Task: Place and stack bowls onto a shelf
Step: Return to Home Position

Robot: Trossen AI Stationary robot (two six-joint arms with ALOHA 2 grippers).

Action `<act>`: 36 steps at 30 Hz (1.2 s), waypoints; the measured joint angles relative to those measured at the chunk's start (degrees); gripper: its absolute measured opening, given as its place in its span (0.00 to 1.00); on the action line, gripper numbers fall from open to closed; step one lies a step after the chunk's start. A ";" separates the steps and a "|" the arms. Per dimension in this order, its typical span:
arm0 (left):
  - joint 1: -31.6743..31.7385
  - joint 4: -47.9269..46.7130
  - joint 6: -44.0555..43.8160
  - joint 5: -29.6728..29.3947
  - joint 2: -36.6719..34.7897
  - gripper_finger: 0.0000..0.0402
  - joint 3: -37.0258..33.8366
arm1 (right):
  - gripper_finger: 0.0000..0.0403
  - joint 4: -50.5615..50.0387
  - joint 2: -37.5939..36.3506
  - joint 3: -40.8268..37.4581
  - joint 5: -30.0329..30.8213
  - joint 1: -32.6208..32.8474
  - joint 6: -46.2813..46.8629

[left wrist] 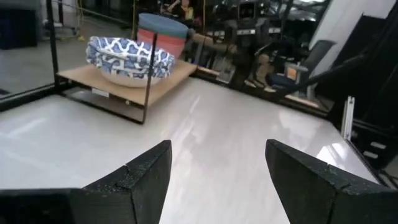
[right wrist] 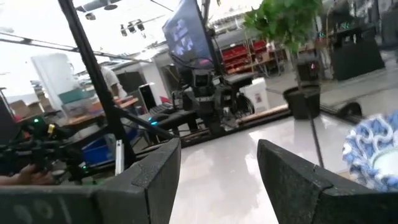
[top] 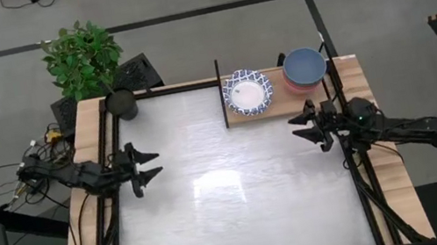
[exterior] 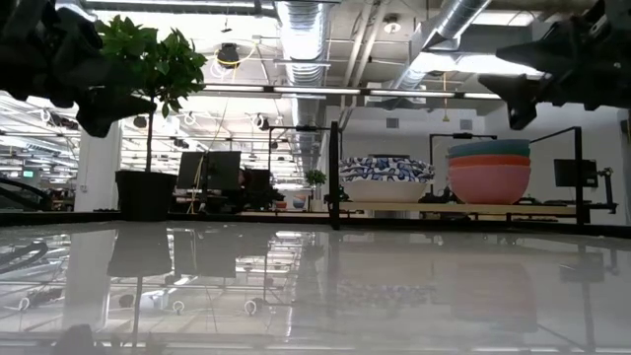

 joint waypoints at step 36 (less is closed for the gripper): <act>0.02 0.01 -2.06 -2.05 0.10 0.61 -0.25 | 0.59 -17.39 0.10 -0.11 0.05 1.20 -4.26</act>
